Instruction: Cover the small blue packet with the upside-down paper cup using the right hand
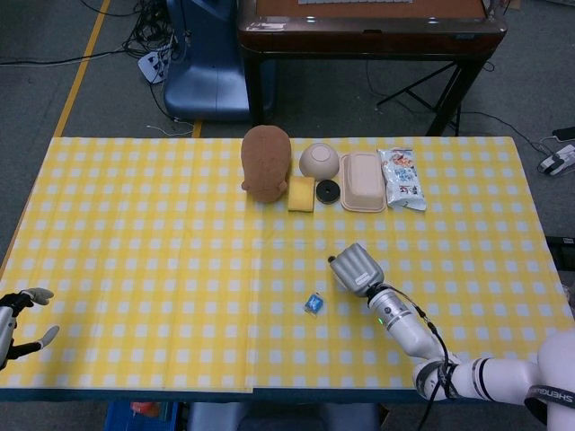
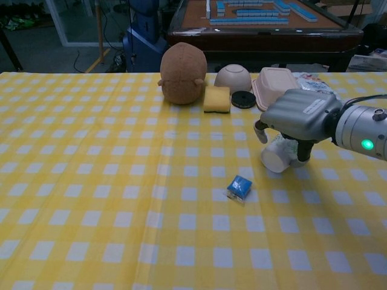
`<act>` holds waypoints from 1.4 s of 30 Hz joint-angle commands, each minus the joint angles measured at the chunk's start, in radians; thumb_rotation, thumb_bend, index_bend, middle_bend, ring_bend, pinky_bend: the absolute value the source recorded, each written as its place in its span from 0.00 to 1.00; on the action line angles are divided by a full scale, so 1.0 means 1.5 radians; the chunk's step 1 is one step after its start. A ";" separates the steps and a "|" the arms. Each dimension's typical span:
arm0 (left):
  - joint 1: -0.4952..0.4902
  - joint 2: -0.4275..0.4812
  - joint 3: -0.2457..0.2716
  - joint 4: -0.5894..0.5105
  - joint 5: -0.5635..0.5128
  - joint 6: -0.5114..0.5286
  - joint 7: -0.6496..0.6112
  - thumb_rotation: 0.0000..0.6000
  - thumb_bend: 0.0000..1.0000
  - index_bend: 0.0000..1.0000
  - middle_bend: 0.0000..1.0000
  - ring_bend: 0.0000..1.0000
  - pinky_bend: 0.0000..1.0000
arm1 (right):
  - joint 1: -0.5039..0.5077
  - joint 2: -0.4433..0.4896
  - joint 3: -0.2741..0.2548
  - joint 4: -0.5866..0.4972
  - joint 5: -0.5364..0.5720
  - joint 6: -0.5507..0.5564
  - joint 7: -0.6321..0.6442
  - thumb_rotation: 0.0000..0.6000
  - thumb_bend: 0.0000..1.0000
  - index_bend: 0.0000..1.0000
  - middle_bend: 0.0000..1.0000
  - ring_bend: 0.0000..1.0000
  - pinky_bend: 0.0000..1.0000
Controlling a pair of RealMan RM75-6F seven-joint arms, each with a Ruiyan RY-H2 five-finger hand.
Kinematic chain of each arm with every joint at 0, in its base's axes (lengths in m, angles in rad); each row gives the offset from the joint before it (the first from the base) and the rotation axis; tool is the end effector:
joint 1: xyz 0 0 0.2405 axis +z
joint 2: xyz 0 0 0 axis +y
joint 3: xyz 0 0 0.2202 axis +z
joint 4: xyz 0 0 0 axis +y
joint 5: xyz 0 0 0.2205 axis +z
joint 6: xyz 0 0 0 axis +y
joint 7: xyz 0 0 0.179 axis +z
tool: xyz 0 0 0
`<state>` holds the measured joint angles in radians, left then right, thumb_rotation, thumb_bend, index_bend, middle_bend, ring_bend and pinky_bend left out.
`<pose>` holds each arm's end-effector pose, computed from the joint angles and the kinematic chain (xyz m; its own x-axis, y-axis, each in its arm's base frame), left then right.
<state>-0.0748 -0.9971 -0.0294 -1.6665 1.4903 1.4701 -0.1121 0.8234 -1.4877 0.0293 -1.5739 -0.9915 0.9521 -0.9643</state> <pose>-0.2898 0.2067 0.1593 0.3535 0.0356 0.9347 0.9350 0.0152 -0.3542 -0.1242 -0.3275 -0.0544 0.8923 -0.0854 0.4434 -0.4142 -0.5458 0.7284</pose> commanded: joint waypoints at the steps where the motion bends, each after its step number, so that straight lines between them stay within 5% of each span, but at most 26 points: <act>1: 0.000 0.001 0.000 0.001 0.000 0.000 -0.001 1.00 0.22 0.45 0.44 0.41 0.59 | 0.000 0.000 0.001 -0.001 0.000 -0.002 0.014 1.00 0.05 0.48 1.00 1.00 1.00; 11: 0.001 0.002 0.000 0.001 0.001 0.001 -0.003 1.00 0.22 0.45 0.44 0.41 0.59 | -0.041 0.037 0.039 -0.035 -0.100 0.031 0.251 1.00 0.05 0.58 1.00 1.00 1.00; 17: 0.003 0.002 0.001 -0.002 0.006 0.005 0.002 1.00 0.22 0.45 0.44 0.41 0.59 | -0.075 0.049 0.062 -0.050 -0.198 0.035 0.552 1.00 0.05 0.58 1.00 1.00 1.00; 27: 0.004 0.003 0.001 -0.003 0.005 0.006 0.001 1.00 0.22 0.45 0.44 0.41 0.59 | -0.088 0.023 0.033 0.030 -0.326 0.004 0.984 1.00 0.03 0.58 1.00 1.00 1.00; 36: 0.004 0.004 0.001 -0.003 0.007 0.007 -0.001 1.00 0.22 0.45 0.44 0.41 0.59 | -0.085 0.012 0.006 0.090 -0.393 0.016 1.227 1.00 0.01 0.58 1.00 1.00 1.00; 42: 0.005 0.005 0.002 -0.003 0.009 0.010 -0.003 1.00 0.22 0.45 0.44 0.41 0.59 | -0.082 -0.021 -0.014 0.156 -0.412 0.020 1.306 1.00 0.01 0.58 1.00 1.00 1.00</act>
<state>-0.0669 -0.9902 -0.0270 -1.6717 1.5041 1.4843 -0.1163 0.6985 -1.4967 0.0251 -1.3725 -1.5914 0.9793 0.9596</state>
